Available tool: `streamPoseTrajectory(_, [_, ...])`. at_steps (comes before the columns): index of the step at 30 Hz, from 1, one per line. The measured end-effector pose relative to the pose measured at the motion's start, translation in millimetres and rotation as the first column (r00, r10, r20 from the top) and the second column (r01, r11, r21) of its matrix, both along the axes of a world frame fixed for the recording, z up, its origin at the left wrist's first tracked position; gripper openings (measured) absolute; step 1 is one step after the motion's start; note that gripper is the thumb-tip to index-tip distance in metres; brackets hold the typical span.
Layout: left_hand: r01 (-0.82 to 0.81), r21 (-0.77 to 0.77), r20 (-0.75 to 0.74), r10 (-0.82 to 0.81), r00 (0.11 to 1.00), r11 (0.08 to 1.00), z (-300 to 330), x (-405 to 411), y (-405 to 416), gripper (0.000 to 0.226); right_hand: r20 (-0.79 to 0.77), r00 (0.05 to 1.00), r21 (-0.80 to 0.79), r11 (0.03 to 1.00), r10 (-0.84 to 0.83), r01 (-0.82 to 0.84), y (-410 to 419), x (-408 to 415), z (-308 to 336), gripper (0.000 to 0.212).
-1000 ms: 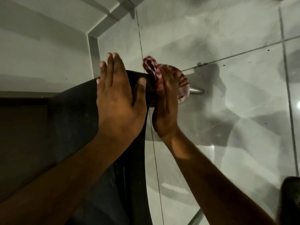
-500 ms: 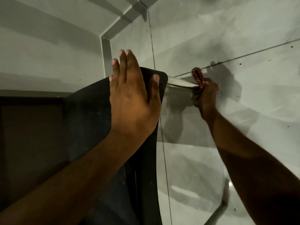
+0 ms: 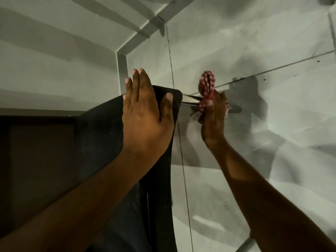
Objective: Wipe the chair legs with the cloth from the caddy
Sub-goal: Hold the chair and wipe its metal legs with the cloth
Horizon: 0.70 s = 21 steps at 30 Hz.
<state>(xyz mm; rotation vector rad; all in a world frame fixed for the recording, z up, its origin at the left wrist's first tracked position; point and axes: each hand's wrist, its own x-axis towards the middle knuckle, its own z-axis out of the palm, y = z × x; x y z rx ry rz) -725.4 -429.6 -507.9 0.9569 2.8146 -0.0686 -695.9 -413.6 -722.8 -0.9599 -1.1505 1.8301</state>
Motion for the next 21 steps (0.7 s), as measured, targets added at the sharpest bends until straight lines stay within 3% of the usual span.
streamPoseTrajectory(2, [-0.006, 0.012, 0.007, 0.005, 1.0, 1.0, 0, 1, 1, 0.068, 0.114, 0.992, -0.196, 0.98, 0.051, -0.028, 15, -6, -27, 0.033])
streamPoseTrajectory(4, [-0.002, 0.017, -0.002, 0.002, 1.0, 1.0, 0, 2, 3, 0.068, 0.177, 0.942, -0.437, 0.881, 0.284, -0.183, 37, -11, -57, 0.049])
streamPoseTrajectory(7, [0.005, 0.018, -0.003, -0.005, 1.0, 1.0, -2, 1, 1, 0.068, 0.326, 0.854, -0.531, 0.826, 0.405, -0.19, 52, -13, -98, 0.044])
streamPoseTrajectory(12, [0.015, 0.064, -0.001, -0.015, 1.0, 0.998, -4, 0, -4, 0.07, 0.247, 0.855, -0.608, 0.76, 0.456, -0.23, 54, -8, -125, 0.046])
streamPoseTrajectory(15, [0.01, 0.047, -0.008, -0.01, 1.0, 0.999, -4, 0, -3, 0.071, 0.159, 0.913, -0.712, 0.685, 0.374, -0.157, 59, -9, -86, 0.047])
streamPoseTrajectory(19, [0.013, 0.007, -0.021, -0.013, 1.0, 1.0, -2, 0, -2, 0.07, 0.087, 0.948, -0.602, 0.775, 0.306, -0.195, 54, -3, 0, 0.029])
streamPoseTrajectory(21, [0.022, -0.009, -0.034, -0.022, 0.999, 1.0, -1, 1, -1, 0.07, 0.023, 0.96, -0.598, 0.773, 0.281, -0.212, 44, -1, 43, 0.028])
